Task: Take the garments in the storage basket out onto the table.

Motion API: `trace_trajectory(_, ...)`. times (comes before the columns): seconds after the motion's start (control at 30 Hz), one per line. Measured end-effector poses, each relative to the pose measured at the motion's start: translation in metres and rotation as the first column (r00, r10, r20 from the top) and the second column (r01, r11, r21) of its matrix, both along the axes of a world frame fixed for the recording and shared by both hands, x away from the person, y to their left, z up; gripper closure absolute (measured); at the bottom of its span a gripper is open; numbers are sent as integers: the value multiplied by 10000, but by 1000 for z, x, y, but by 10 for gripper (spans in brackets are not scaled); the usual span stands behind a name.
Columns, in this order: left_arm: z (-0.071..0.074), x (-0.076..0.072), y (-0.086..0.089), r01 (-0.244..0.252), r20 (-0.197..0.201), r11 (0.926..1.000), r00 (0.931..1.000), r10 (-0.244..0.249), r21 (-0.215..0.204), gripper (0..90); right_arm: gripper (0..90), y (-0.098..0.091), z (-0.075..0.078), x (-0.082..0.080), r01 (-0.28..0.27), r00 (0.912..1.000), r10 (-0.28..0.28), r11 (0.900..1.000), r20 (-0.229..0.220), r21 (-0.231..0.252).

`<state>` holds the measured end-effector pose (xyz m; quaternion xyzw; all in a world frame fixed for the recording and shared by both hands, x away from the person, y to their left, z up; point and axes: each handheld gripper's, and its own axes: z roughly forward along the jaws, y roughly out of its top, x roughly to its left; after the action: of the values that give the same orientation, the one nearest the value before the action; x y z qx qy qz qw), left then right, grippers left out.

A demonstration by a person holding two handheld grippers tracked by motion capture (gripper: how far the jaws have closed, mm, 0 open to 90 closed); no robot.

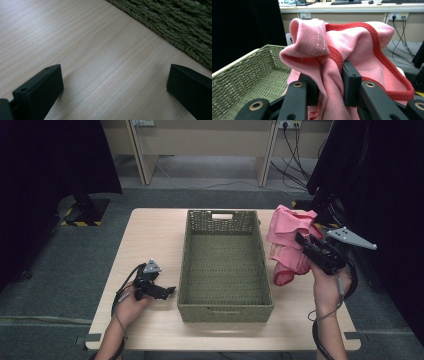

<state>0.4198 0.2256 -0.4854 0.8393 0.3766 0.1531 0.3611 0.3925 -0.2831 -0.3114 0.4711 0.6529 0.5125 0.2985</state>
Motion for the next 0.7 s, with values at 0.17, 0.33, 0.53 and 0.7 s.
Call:
trace_trajectory(0.17, 0, 0, 0, 3, -3, 10000, 10000, -3, -2, 0, 705, -2, -8, 0, 58, 10000, -58, 10000, -14, 15)
trace_trajectory(0.33, 0, 0, 0, 2, -7, 10000, 10000, -2, -4, 0, 704, -7, -13, 1, 123, 9999, -123, 9999, -64, -6)
trace_trajectory(0.53, 0, 0, 0, 4, -7, 10000, 10000, -4, -10, 0, 703, -8, -23, 3, 161, 9997, -162, 9999, -174, -23)
trace_trajectory(0.7, 0, 0, 0, 4, -10, 10000, 10000, -4, -10, 0, 703, -7, -30, 7, 156, 9993, -158, 9999, -349, -61)
